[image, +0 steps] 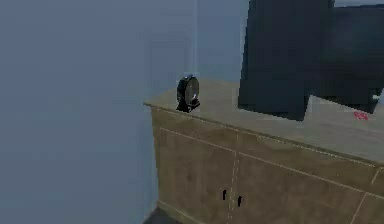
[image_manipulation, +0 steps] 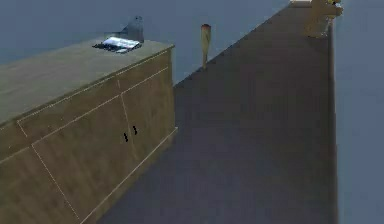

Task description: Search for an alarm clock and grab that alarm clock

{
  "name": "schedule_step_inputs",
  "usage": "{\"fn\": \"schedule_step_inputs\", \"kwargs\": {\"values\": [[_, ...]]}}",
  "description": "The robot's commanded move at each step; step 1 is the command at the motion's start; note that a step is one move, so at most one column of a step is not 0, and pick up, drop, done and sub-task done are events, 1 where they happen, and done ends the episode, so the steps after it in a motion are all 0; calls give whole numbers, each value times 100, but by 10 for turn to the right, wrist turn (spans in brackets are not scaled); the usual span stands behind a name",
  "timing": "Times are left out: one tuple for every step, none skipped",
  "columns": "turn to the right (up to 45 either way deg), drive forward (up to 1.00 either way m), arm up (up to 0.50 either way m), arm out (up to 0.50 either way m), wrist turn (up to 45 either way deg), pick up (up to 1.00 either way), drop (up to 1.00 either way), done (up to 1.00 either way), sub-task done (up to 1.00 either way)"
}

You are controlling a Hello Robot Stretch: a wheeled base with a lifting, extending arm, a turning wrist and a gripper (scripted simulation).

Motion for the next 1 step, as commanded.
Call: {"fn": "schedule_step_inputs", "kwargs": {"values": [[300, 0, 0, 0, 0, 0, 0, 0, 0]]}}
